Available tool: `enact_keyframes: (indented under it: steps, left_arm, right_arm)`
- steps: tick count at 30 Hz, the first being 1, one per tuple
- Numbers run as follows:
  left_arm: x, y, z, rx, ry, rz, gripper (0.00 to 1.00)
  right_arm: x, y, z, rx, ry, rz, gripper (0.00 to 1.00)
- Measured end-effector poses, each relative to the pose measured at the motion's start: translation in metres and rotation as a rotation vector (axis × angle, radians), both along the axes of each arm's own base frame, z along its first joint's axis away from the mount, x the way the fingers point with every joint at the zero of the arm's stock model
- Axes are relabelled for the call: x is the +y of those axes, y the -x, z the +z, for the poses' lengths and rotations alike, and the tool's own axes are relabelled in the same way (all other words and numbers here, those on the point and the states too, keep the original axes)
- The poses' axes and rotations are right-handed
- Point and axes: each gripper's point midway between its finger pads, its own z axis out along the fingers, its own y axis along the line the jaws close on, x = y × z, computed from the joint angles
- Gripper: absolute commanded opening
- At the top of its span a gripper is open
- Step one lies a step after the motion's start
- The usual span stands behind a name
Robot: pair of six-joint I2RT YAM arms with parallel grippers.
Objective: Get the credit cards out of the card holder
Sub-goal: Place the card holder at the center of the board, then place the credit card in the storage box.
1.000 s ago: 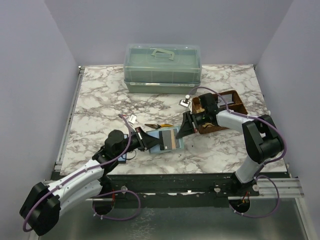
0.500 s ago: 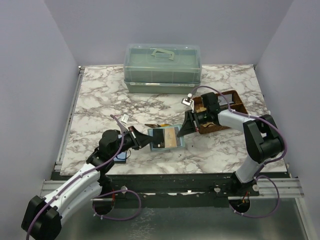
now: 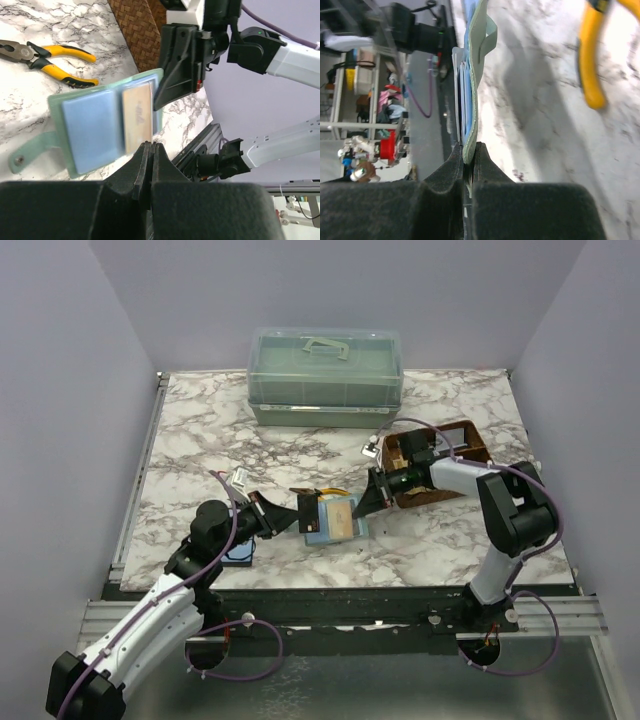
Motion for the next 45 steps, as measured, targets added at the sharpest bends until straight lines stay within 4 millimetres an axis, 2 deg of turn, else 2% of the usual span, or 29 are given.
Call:
enact_keyframes:
  steps: [6,10,13,16,19,22,26,31,36,42,45]
  left_arm:
    - [-0.001,-0.002,0.007,-0.015,0.023,0.002,0.00]
    - [-0.004,-0.004,0.012,-0.030,0.055,0.002,0.00]
    - [-0.006,-0.005,0.005,-0.022,0.077,-0.003,0.00]
    - [-0.008,-0.004,-0.003,0.002,0.082,-0.014,0.00]
    - [-0.011,-0.003,-0.006,0.012,0.084,-0.027,0.00]
    - [-0.013,-0.004,-0.006,0.009,0.088,-0.043,0.00]
    - [-0.017,-0.007,-0.007,0.009,0.090,-0.053,0.00]
    - [-0.021,-0.012,-0.008,0.001,0.097,-0.053,0.00]
    - [-0.033,-0.016,0.001,-0.048,0.117,-0.062,0.00]
    - [-0.050,-0.021,0.018,-0.132,0.157,-0.065,0.00]
    - [-0.067,-0.022,0.021,-0.158,0.162,-0.081,0.00]
  right_arm:
    - [0.001,0.000,-0.044,0.020,0.162,-0.016,0.02]
    - [0.001,0.002,-0.058,0.012,0.234,-0.011,0.22]
    - [0.001,0.001,-0.062,-0.004,0.267,-0.010,0.37]
    - [-0.001,-0.004,-0.063,-0.034,0.295,-0.012,0.50]
    - [-0.004,-0.011,-0.060,-0.089,0.320,-0.018,0.57]
    - [-0.008,-0.016,-0.049,-0.164,0.338,-0.030,0.60]
    - [-0.012,-0.021,-0.019,-0.272,0.289,-0.037,0.63]
    - [-0.011,-0.019,0.028,-0.348,0.121,-0.028,0.68]
    - [-0.015,-0.015,0.068,-0.357,-0.050,-0.049,0.71]
    - [-0.032,-0.017,0.077,-0.233,-0.149,-0.097,0.72]
    - [-0.032,-0.014,0.081,-0.194,-0.184,-0.085,0.73]
